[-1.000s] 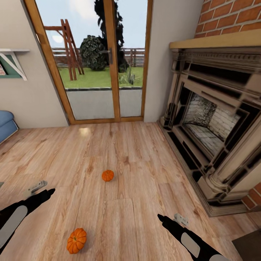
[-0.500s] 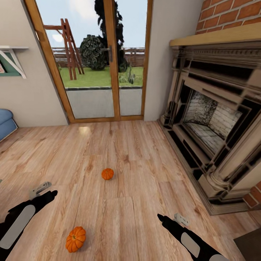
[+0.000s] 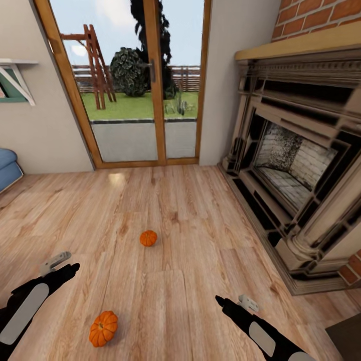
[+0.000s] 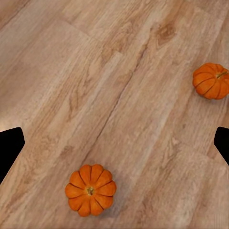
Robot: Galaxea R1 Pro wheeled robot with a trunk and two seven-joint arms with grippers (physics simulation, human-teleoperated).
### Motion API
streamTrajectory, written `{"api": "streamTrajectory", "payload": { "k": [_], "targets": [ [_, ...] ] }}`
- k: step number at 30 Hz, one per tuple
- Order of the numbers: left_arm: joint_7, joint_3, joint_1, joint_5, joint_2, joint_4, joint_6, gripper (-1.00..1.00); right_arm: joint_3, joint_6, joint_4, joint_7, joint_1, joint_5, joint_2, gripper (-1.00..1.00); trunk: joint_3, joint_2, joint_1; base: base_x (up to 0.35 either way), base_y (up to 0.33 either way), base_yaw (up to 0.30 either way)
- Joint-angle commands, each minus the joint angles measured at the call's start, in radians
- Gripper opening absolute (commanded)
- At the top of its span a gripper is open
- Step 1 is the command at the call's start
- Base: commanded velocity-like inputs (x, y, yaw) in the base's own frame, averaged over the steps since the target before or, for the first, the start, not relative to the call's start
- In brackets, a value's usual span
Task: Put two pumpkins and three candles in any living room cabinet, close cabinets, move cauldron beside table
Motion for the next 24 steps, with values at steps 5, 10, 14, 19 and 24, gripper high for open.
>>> {"api": "streamTrajectory", "payload": {
  "k": [5,10,14,19,24],
  "targets": [
    [0.009,-0.003,-0.001,0.009,0.001,-0.001,0.0,1.0,0.005,0.002,-0.001,0.004,-0.001,-0.008,0.0,1.0,-0.017,-0.036,0.019,0.0,0.0,0.0],
    [0.007,-0.003,-0.001,0.01,0.002,0.0,0.0,1.0,0.018,0.005,-0.013,0.048,-0.001,-0.001,-0.001,1.0,-0.032,-0.071,0.038,0.0,0.0,0.0],
    [0.004,-0.003,-0.001,0.015,0.002,0.0,0.0,1.0,0.071,0.031,-0.083,0.094,-0.001,0.026,-0.001,1.0,-0.045,-0.099,0.054,0.0,0.0,0.0],
    [0.0,0.0,-0.001,0.019,0.005,0.001,0.008,1.0,0.131,0.19,-0.234,0.108,-0.001,0.041,-0.002,1.0,-0.06,-0.134,0.073,0.0,0.0,0.0],
    [-0.002,0.002,-0.001,0.02,0.007,0.002,0.025,1.0,0.135,0.244,-0.308,0.108,-0.004,0.041,0.0,1.0,-0.076,-0.169,0.092,0.0,0.0,0.0]
  ]
}}
